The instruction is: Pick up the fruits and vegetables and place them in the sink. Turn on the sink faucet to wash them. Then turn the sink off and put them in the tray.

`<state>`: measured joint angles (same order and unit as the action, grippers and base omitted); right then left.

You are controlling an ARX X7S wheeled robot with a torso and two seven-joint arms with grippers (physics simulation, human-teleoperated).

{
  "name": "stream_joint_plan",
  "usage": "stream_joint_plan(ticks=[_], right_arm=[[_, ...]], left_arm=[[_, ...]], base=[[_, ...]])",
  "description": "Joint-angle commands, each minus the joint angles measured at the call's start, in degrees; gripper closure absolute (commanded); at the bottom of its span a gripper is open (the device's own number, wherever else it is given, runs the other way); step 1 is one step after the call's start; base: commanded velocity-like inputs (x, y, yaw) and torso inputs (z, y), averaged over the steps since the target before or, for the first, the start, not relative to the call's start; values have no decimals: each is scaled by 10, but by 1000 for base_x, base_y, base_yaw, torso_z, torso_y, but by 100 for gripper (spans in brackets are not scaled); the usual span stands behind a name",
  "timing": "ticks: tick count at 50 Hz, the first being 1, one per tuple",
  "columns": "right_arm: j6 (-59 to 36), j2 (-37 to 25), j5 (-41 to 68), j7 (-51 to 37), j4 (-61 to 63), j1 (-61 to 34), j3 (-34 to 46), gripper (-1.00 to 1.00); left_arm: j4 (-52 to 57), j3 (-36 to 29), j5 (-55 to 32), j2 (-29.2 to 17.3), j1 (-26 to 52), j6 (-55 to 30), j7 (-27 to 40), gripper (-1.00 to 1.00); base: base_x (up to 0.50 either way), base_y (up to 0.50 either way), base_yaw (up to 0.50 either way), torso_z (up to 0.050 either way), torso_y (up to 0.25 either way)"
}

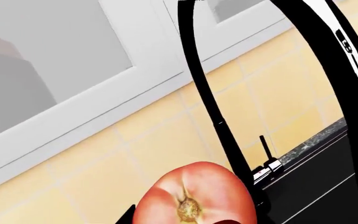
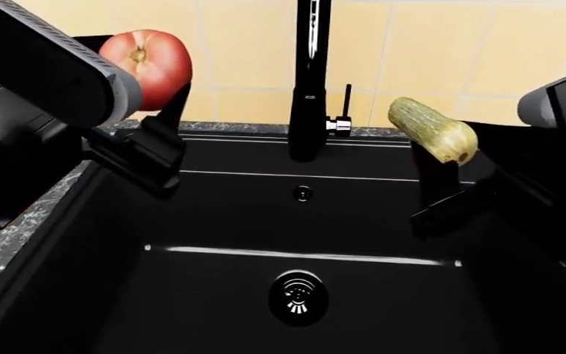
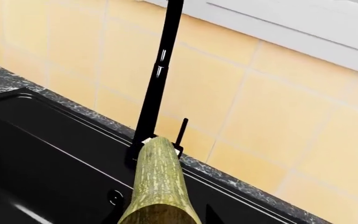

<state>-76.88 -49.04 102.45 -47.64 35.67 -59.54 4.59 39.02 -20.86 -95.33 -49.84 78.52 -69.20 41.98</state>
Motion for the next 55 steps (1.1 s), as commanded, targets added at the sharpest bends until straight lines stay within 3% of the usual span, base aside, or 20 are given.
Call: stream_joint_plan(ticks=[1, 19, 37, 55], right_arm=[[-17, 25, -101, 62, -16, 10, 18, 100], [-42, 48, -180, 228, -23, 0, 115, 100], [38, 40, -348, 398, -22, 46, 211, 100], [66, 59, -366, 465, -74, 60, 252, 100]], left_arm=[[-1, -22, 32, 22, -12, 1, -9, 100], [-17, -40, 75, 29, -14, -3, -29, 100], [-24, -50, 67, 39, 3, -7, -27, 100], [-17, -54, 73, 32, -4, -2, -32, 100]], base=[[0, 0, 0, 0, 0], [0, 0, 0, 0, 1], [0, 0, 0, 1, 2], [0, 0, 0, 1, 1]])
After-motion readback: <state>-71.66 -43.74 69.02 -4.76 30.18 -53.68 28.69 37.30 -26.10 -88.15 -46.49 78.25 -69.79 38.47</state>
